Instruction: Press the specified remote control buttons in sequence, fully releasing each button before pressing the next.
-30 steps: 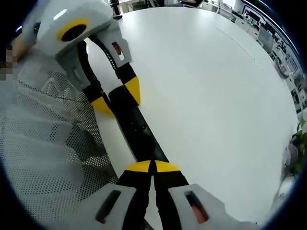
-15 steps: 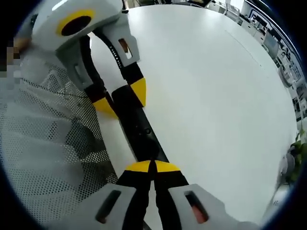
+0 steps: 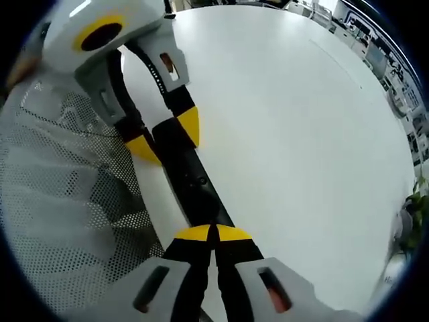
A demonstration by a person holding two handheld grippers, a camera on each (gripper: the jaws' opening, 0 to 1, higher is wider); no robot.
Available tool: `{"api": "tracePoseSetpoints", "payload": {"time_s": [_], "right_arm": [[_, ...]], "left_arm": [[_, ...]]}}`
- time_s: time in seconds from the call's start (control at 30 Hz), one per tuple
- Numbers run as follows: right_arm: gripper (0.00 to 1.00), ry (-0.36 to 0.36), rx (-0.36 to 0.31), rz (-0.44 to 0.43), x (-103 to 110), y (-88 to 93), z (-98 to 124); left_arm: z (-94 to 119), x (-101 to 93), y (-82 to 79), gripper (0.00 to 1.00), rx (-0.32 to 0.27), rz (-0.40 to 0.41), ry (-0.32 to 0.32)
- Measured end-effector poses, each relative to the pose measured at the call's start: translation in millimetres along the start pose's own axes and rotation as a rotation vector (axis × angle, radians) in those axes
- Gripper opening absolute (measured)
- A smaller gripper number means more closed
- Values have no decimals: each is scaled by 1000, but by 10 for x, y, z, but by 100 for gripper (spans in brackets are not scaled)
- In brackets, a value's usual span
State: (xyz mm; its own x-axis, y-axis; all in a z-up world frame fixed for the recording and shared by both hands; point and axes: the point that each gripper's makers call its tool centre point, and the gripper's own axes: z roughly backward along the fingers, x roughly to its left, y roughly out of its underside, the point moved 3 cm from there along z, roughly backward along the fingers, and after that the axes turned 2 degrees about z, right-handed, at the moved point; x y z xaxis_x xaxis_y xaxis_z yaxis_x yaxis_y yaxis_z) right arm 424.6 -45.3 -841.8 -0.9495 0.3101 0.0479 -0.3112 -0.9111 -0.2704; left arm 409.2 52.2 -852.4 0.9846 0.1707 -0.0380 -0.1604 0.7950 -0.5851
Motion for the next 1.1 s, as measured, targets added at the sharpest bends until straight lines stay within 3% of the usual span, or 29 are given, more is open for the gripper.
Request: {"api": "tracePoseSetpoints", "payload": {"time_s": [0.13,1.1], "right_arm": [[0,-10,-5,-66,-9,3,-2],[0,4,-73,-88,8,30,9]], "left_arm": [[0,1,-1,25,1,-2,2],[1,-1,-1,25,3,-2,0]]}}
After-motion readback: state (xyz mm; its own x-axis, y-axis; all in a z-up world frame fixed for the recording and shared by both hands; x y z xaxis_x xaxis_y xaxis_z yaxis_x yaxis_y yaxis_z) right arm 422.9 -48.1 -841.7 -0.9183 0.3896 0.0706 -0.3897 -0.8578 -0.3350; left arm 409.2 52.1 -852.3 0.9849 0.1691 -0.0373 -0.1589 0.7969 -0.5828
